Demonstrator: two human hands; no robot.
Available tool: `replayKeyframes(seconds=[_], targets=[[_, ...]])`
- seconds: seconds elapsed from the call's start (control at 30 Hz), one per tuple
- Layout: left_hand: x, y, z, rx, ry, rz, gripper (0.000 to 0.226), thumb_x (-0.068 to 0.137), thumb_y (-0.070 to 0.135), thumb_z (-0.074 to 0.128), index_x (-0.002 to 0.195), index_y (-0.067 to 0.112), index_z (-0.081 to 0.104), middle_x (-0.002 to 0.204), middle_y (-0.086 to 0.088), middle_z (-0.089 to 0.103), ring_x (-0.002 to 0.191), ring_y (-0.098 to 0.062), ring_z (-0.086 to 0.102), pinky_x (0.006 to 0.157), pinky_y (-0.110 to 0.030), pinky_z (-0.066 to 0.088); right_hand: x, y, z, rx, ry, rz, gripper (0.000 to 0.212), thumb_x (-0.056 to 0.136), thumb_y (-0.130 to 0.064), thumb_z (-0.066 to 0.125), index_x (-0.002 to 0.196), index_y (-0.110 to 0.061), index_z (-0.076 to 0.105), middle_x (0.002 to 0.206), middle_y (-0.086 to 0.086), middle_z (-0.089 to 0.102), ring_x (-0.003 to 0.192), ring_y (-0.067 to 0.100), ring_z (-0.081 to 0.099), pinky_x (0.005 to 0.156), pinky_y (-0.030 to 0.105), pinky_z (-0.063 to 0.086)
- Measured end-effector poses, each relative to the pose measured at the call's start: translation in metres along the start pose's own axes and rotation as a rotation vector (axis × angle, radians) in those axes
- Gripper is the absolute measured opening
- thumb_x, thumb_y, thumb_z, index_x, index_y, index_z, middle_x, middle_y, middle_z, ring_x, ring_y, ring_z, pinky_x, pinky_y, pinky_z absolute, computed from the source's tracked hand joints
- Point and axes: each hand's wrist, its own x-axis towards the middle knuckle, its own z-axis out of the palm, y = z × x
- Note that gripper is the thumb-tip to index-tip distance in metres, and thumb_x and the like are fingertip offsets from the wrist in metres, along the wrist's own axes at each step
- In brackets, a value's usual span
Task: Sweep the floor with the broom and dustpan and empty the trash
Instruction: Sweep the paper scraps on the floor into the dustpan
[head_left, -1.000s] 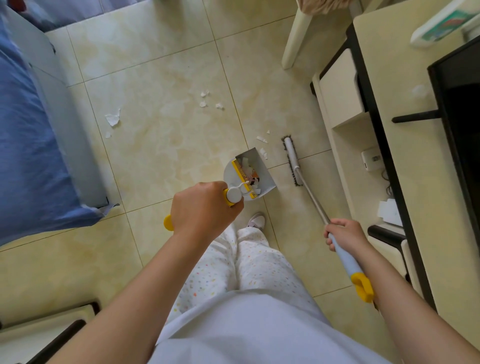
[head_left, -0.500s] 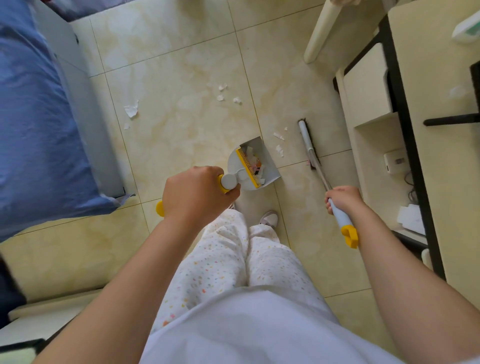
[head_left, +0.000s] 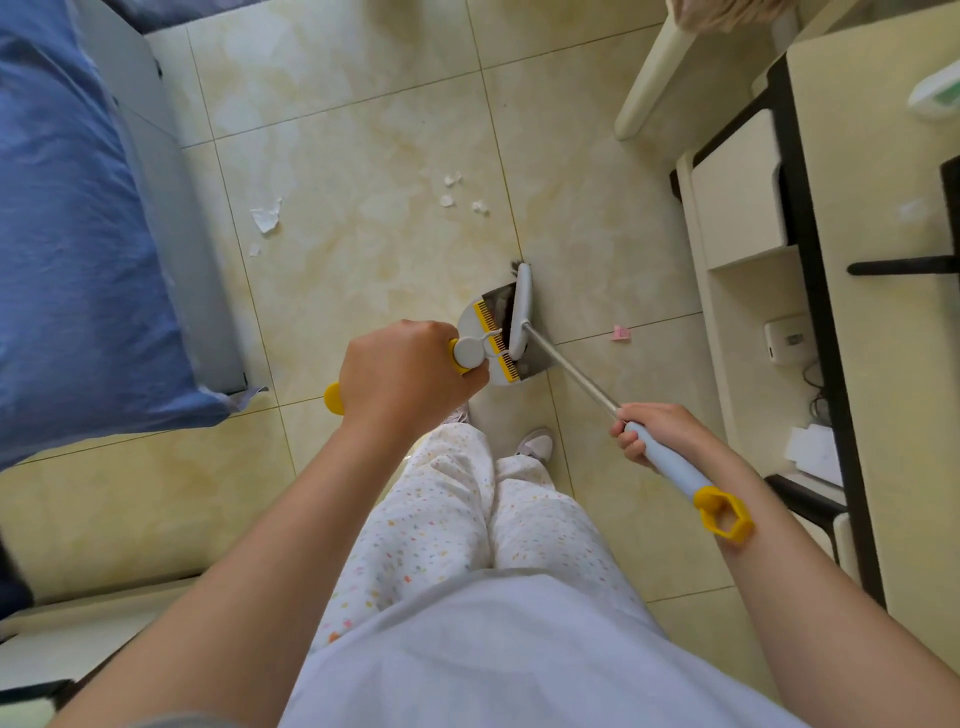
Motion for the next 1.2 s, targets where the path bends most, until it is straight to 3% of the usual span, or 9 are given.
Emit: replayKeyframes(seconds=[0.1, 0.27, 0.4, 0.6, 0.8, 0.9, 1.0, 1.2], targets=[[0.001, 0.0, 0.001, -0.013, -0.001, 0.007, 0.042, 0.082, 0.056, 0.052, 0.065, 0.019, 0.058, 0.057, 0.003, 0.051, 0.055, -0.023, 0.052, 0.048, -0.021, 0.028, -0.013, 0.005, -0.017, 0.058, -0.016, -0.002, 0.005, 0.094, 0.001, 0.048, 0.096, 0.0, 0.052, 0.069, 0.014, 0.047, 0.035, 0.012, 0.043, 0.032, 0.016, 0.033], [-0.001, 0.0, 0.001, -0.016, -0.015, -0.001, 0.043, 0.081, 0.055, 0.051, 0.06, 0.018, 0.05, 0.054, 0.003, 0.048, 0.054, -0.023, 0.052, 0.048, -0.021, 0.029, -0.032, 0.018, -0.027, -0.036, 0.112, -0.118, 0.021, 0.091, 0.002, 0.053, 0.112, -0.002, 0.052, 0.068, 0.016, 0.051, 0.041, 0.016, 0.042, 0.033, 0.019, 0.035], [-0.004, -0.005, 0.003, -0.02, -0.033, 0.001, 0.044, 0.081, 0.057, 0.052, 0.065, 0.017, 0.057, 0.056, 0.002, 0.052, 0.056, -0.024, 0.053, 0.048, -0.021, 0.029, -0.033, 0.022, -0.03, -0.084, 0.23, -0.179, 0.035, 0.091, 0.003, 0.052, 0.126, -0.002, 0.048, 0.067, 0.016, 0.052, 0.045, 0.019, 0.041, 0.033, 0.018, 0.035], [-0.008, -0.014, 0.0, -0.013, -0.047, 0.036, 0.046, 0.08, 0.059, 0.053, 0.064, 0.016, 0.058, 0.056, 0.001, 0.054, 0.054, -0.024, 0.055, 0.047, -0.021, 0.03, -0.011, 0.024, -0.044, -0.147, 0.394, -0.2, 0.042, 0.089, 0.006, 0.047, 0.131, 0.002, 0.044, 0.063, 0.015, 0.049, 0.048, 0.021, 0.039, 0.033, 0.015, 0.035], [-0.011, 0.001, -0.001, 0.058, -0.063, 0.137, 0.043, 0.082, 0.057, 0.052, 0.065, 0.017, 0.056, 0.054, 0.002, 0.05, 0.053, -0.022, 0.053, 0.046, -0.02, 0.027, 0.015, 0.026, -0.054, -0.225, 0.476, -0.23, 0.039, 0.089, 0.003, 0.046, 0.128, 0.002, 0.048, 0.065, 0.014, 0.051, 0.052, 0.024, 0.044, 0.05, 0.029, 0.04], [-0.009, 0.009, 0.002, 0.063, -0.06, 0.14, 0.042, 0.082, 0.056, 0.052, 0.066, 0.017, 0.058, 0.055, 0.002, 0.051, 0.053, -0.023, 0.053, 0.046, -0.02, 0.026, 0.03, 0.025, -0.05, -0.17, 0.448, -0.19, 0.032, 0.087, 0.005, 0.045, 0.118, 0.004, 0.054, 0.062, 0.014, 0.049, 0.047, 0.021, 0.043, 0.046, 0.024, 0.038], [-0.005, 0.012, 0.003, 0.071, -0.037, 0.13, 0.043, 0.08, 0.056, 0.053, 0.065, 0.016, 0.057, 0.055, 0.001, 0.053, 0.053, -0.023, 0.054, 0.046, -0.02, 0.025, 0.031, 0.028, -0.035, -0.12, 0.341, -0.157, 0.015, 0.085, 0.01, 0.044, 0.092, 0.001, 0.055, 0.06, 0.013, 0.045, 0.036, 0.016, 0.039, 0.037, 0.017, 0.034], [-0.001, 0.021, 0.002, 0.068, -0.01, 0.13, 0.043, 0.08, 0.057, 0.054, 0.064, 0.017, 0.058, 0.055, 0.001, 0.053, 0.052, -0.024, 0.052, 0.045, -0.02, 0.024, -0.004, 0.042, -0.034, 0.01, 0.099, -0.106, 0.023, 0.089, 0.004, 0.055, 0.111, -0.001, 0.053, 0.068, 0.018, 0.053, 0.042, 0.018, 0.043, 0.035, 0.017, 0.035]])
